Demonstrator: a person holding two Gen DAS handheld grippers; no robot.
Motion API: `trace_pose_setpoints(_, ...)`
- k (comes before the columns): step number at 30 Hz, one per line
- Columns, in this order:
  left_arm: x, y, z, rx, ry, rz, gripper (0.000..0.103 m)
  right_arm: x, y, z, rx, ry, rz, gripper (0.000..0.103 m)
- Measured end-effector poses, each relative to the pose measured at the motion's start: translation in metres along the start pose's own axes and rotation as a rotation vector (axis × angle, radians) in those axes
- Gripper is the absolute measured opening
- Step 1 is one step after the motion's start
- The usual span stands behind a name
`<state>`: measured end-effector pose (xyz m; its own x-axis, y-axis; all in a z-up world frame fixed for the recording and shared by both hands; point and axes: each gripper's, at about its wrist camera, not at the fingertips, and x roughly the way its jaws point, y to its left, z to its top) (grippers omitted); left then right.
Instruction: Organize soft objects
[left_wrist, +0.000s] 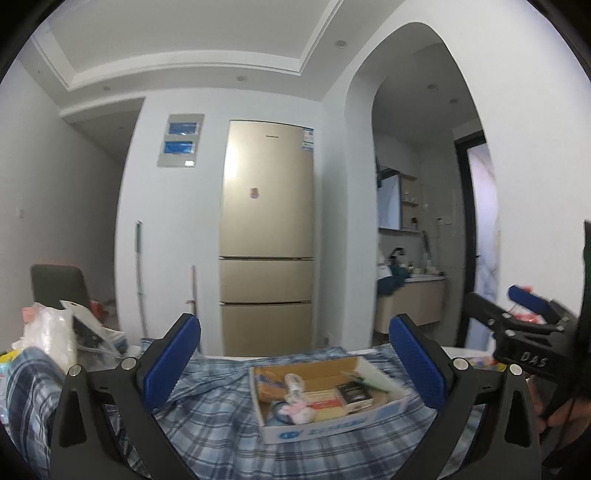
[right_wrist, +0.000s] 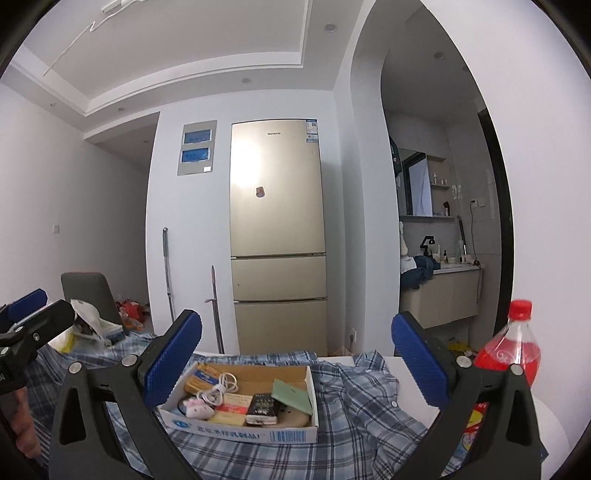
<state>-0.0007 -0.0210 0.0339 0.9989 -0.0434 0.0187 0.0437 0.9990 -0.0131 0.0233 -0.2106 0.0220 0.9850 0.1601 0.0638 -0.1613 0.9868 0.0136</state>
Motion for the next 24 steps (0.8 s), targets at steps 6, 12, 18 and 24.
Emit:
trace_pose_setpoints(6, 0.013, -0.003, -0.027, 0.018, 0.061, -0.008, 0.103, 0.005, 0.001, -0.033, -0.024, 0.036, 0.003, 0.103)
trace_pose_setpoints(12, 0.018, -0.010, -0.032, 0.048, 0.081, -0.041, 0.103, 0.006, -0.003, -0.041, -0.011, 0.047, -0.026, 0.103)
trace_pose_setpoints(18, 0.021, -0.002, -0.031, 0.007, 0.098, -0.041, 0.103, 0.009, -0.008, -0.042, 0.004, 0.065, -0.029, 0.103)
trace_pose_setpoints(24, 0.024, 0.002, -0.032, -0.015, 0.116, -0.047, 0.103, 0.013, -0.011, -0.042, 0.022, 0.089, -0.028, 0.103)
